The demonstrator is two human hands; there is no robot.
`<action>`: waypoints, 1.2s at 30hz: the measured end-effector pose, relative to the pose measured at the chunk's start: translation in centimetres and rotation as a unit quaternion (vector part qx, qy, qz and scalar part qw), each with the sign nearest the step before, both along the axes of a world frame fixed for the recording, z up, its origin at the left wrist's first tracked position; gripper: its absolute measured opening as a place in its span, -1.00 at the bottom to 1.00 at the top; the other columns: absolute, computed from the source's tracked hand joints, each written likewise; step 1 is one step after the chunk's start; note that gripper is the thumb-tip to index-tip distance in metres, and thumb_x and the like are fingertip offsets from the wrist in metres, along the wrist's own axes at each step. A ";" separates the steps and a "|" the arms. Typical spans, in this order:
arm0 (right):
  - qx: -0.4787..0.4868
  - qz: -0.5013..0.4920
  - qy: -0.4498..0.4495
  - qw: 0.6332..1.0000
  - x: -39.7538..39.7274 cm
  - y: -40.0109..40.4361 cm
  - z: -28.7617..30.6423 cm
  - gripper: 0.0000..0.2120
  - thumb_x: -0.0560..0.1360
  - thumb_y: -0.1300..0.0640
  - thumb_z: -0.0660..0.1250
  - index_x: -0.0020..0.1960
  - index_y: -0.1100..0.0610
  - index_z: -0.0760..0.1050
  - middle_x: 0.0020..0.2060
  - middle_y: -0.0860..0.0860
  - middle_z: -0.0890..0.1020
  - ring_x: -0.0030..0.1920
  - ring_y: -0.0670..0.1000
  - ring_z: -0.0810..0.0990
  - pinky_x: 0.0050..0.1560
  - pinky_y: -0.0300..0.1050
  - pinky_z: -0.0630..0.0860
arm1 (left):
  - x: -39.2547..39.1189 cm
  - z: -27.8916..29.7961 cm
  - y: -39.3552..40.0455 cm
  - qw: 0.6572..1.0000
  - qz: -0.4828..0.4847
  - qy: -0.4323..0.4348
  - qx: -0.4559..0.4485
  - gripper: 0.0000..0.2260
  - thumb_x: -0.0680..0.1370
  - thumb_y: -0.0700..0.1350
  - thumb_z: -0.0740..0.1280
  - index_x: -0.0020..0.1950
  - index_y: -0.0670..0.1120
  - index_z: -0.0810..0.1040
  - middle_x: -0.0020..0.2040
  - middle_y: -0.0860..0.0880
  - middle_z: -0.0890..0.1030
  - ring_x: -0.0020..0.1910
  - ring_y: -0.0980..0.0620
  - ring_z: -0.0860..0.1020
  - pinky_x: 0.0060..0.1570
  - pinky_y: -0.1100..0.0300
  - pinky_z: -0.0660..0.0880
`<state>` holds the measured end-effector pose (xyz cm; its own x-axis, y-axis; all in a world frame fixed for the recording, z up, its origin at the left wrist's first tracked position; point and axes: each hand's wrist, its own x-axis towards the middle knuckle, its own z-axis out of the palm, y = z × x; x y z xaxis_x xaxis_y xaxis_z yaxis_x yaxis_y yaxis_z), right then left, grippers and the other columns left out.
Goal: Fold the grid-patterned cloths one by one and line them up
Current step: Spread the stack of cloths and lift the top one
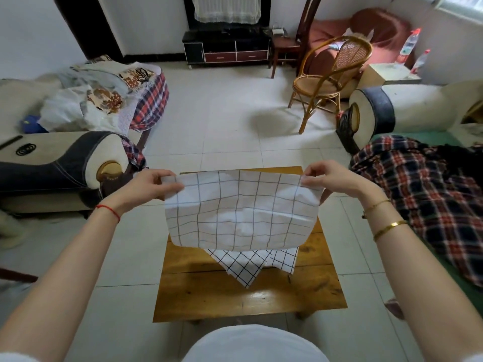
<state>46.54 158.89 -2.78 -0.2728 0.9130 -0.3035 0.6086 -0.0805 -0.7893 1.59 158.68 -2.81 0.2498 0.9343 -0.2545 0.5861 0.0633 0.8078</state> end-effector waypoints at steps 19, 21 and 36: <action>0.105 -0.201 -0.097 0.969 -1.8 7.5 -12.7 -0.97 0.49 0.17 0.35 -0.10 0.13 0.54 -0.13 0.02 0.62 -0.04 0.03 0.57 0.02 -0.10 0.49 | 3.6 -12.7 6.3 0.990 0.115 0.055 0.068 -0.90 0.50 -0.05 0.43 -0.03 -0.04 0.65 -0.05 -0.01 0.64 -0.01 -0.04 0.58 0.04 0.03 0.56; 0.116 -0.209 -0.107 0.965 -1.9 8.6 -14.0 -0.94 0.49 0.17 0.35 -0.08 0.16 0.56 -0.14 0.00 0.61 -0.07 0.00 0.55 -0.03 -0.18 0.42 | 3.9 -14.0 7.5 0.988 0.127 0.061 0.068 -0.93 0.50 -0.08 0.43 -0.05 -0.05 0.66 -0.06 0.00 0.65 0.01 -0.02 0.58 0.08 0.01 0.56; 0.182 -0.177 -0.175 0.951 -1.7 11.8 -22.1 -0.86 0.45 0.33 0.26 -0.12 0.13 0.53 -0.17 0.00 0.60 -0.04 0.08 0.50 -0.11 -0.21 0.32 | 4.6 -20.7 11.3 0.985 0.135 0.087 0.069 -0.89 0.51 -0.19 0.42 -0.08 0.02 0.66 -0.13 0.09 0.65 -0.08 0.23 0.55 -0.10 0.62 0.35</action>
<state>44.87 170.71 -24.91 0.1318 0.9907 0.0350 0.8252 -0.0901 -0.5575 6.19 170.01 -23.47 -0.0479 0.9893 -0.1380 0.6930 0.1324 0.7087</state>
